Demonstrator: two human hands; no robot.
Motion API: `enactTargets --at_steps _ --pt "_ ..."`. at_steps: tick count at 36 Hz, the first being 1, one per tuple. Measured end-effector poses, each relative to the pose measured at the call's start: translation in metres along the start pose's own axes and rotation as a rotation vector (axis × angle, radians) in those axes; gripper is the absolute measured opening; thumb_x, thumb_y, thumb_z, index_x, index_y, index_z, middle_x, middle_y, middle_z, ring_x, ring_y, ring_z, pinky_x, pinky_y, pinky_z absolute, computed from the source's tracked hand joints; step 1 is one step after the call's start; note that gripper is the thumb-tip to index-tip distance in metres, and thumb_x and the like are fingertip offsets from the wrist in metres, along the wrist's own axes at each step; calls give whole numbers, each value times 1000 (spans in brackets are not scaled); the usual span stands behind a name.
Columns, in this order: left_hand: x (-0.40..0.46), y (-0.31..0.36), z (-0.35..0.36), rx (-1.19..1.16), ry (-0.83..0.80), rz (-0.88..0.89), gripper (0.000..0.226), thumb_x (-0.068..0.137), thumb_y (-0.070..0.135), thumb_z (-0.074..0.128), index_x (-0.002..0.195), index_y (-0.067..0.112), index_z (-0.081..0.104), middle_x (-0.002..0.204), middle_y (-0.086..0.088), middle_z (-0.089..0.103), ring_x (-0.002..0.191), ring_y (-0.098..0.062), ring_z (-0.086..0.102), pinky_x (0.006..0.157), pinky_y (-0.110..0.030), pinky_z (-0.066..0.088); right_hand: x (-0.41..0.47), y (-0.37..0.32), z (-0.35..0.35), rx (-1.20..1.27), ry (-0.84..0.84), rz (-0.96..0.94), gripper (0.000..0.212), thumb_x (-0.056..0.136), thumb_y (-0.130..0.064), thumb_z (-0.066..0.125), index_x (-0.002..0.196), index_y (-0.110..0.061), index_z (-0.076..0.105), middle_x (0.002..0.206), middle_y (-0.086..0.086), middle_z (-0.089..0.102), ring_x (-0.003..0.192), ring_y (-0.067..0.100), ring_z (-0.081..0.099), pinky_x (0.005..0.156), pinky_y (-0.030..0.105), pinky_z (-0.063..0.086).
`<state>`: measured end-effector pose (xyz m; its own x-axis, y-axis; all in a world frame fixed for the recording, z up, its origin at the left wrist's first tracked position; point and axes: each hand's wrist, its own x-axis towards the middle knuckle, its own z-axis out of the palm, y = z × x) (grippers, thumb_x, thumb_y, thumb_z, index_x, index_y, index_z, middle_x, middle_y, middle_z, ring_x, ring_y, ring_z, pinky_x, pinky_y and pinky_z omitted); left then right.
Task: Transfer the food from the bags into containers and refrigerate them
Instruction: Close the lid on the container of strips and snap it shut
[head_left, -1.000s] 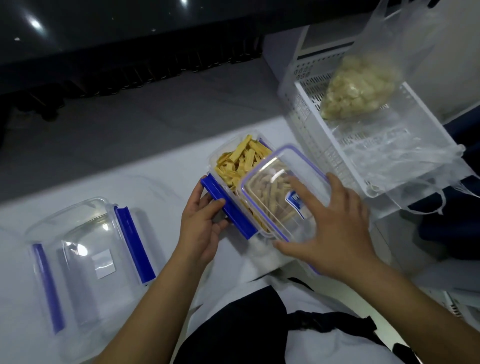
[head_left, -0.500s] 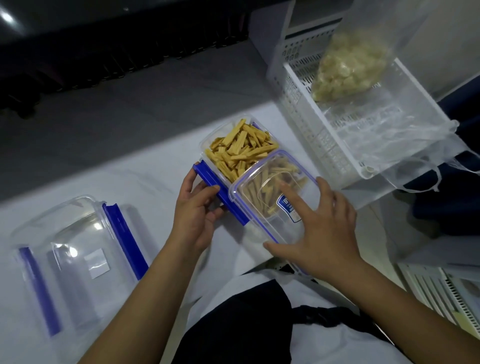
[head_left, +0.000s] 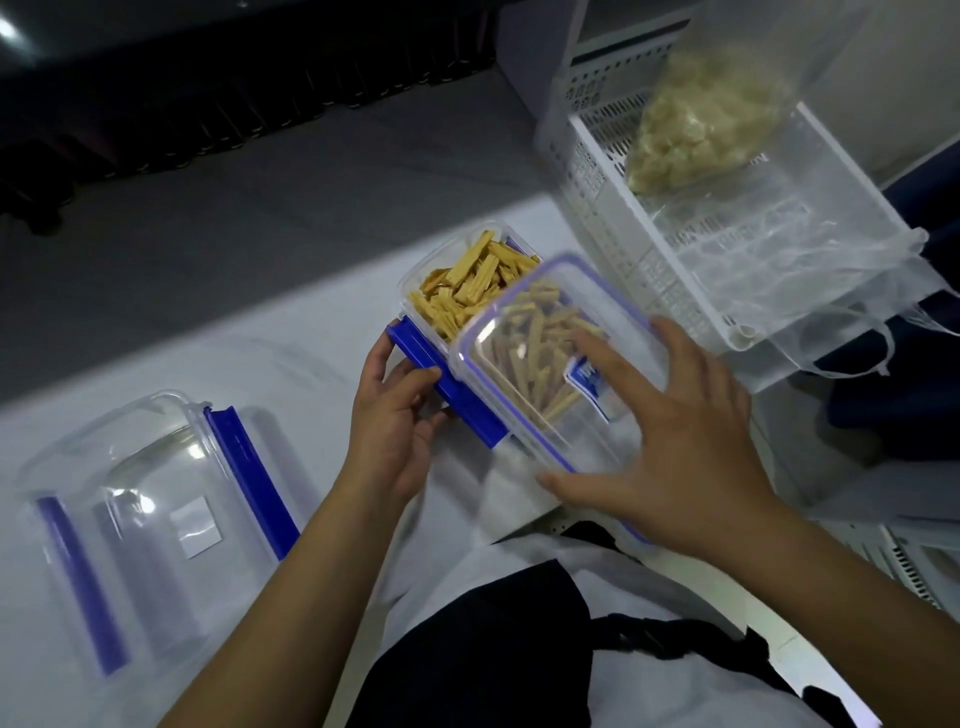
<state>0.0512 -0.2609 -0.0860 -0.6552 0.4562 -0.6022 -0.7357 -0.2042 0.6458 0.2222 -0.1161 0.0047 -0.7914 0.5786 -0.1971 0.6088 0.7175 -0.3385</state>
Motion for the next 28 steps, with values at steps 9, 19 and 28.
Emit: enactTargets --at_steps 9,19,28 --pt "7 -2 -3 11 3 21 56 92 -3 61 134 33 58 115 -3 75 102 -24 74 72 -38 61 65 -35 49 -136 -50 20 111 55 -91 50 150 -55 4 163 14 -1 142 46 11 113 59 13" --pt "4 -4 1 -43 38 13 56 93 -1 62 140 28 54 115 -4 75 102 -22 74 71 -38 61 25 -5 49 -127 -42 49 108 56 -95 39 150 -58 1 164 13 2 141 43 12 112 61 19" --pt "3 -4 0 -52 37 -17 57 93 -2 60 140 30 54 115 -6 75 102 -22 74 70 -37 61 35 -10 50 -153 -45 44 109 57 -96 38 151 -54 2 163 13 -1 141 43 9 112 61 18"
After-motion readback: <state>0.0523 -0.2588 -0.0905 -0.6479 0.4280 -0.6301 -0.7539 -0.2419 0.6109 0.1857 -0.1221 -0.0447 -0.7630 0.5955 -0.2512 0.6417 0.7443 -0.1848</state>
